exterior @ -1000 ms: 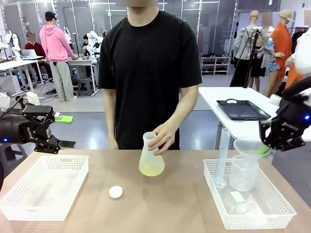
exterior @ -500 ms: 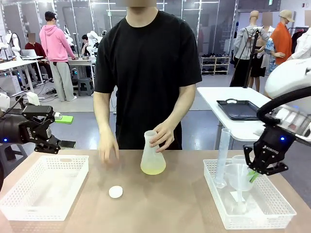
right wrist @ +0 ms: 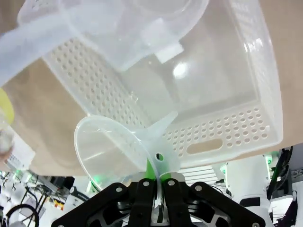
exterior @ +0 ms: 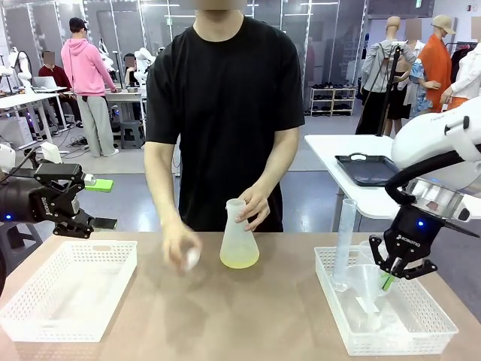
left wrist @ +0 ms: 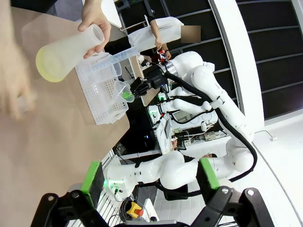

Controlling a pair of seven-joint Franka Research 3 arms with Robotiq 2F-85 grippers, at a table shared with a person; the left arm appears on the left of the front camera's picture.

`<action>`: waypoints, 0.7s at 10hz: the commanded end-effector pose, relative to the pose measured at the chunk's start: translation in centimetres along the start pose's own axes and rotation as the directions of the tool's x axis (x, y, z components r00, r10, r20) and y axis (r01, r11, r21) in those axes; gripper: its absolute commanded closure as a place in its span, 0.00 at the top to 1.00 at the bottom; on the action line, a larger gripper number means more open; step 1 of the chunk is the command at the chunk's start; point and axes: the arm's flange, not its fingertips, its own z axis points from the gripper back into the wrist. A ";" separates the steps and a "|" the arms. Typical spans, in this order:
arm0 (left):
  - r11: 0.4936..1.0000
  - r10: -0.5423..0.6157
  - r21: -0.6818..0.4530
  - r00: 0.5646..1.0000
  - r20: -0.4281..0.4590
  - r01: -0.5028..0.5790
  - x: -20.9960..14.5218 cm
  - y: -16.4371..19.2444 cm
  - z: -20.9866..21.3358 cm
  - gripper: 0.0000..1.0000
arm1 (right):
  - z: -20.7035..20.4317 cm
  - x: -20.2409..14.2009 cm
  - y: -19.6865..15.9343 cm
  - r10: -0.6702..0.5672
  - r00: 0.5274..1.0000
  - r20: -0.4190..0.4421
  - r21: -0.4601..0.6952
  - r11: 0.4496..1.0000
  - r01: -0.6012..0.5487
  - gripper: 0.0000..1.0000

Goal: Prepare the solutions needed for the experiment.
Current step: Once the solution is in the Big flask , pick up the Plastic Funnel and place it back into the right Organizing basket.

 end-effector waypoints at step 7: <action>1.000 0.013 -0.027 1.000 0.012 -0.012 0.1 -0.3 -0.3 1.00 | -1.2 1.2 0.7 -0.107 0.994 0.015 -0.014 0.994 0.107 0.62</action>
